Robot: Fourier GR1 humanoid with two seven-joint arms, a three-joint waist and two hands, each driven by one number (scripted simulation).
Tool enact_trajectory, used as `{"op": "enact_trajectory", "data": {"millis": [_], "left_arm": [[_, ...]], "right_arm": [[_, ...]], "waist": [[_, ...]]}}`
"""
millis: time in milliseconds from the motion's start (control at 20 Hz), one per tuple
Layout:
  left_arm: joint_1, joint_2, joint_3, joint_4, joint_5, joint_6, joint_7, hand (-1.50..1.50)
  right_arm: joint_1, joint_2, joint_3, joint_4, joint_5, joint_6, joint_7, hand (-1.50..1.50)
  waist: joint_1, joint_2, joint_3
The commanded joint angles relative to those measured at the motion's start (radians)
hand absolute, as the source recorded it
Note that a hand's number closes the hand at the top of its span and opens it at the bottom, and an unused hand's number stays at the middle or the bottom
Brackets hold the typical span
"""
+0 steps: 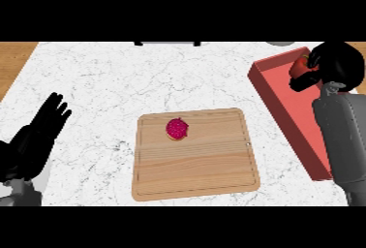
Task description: Pick the bell pepper from the cutting board and place it in the cardboard box
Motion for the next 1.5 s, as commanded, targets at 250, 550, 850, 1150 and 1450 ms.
{"op": "enact_trajectory", "data": {"millis": [250,550,850,1150,1450], "left_arm": [[-0.016,0.004,0.019,0.009,0.003,0.007,0.008,0.00],[0.019,-0.016,-0.003,-0.024,-0.013,0.013,0.003,0.00],[0.014,-0.009,0.010,-0.014,0.010,0.000,0.012,0.00],[0.033,-0.039,-0.035,-0.092,-0.045,0.045,0.039,0.00],[0.000,0.021,0.045,-0.037,0.028,0.000,0.055,0.00]], "right_arm": [[0.102,0.050,-0.035,0.082,-0.094,-0.078,-0.109,-1.50],[0.077,0.071,-0.167,0.037,-0.218,-0.315,-0.234,-1.50],[0.097,0.112,-0.273,-0.119,-0.369,-0.413,-0.245,-1.50],[0.219,0.009,-0.369,-0.282,-0.554,-0.276,-0.239,-1.50],[0.433,-0.029,-0.483,-0.398,-0.766,-0.180,-0.380,-1.50]], "waist": [[-0.006,-0.002,0.000],[-0.011,-0.003,0.001],[-0.015,-0.006,0.000],[-0.014,-0.006,0.000],[-0.018,-0.004,0.000]]}}
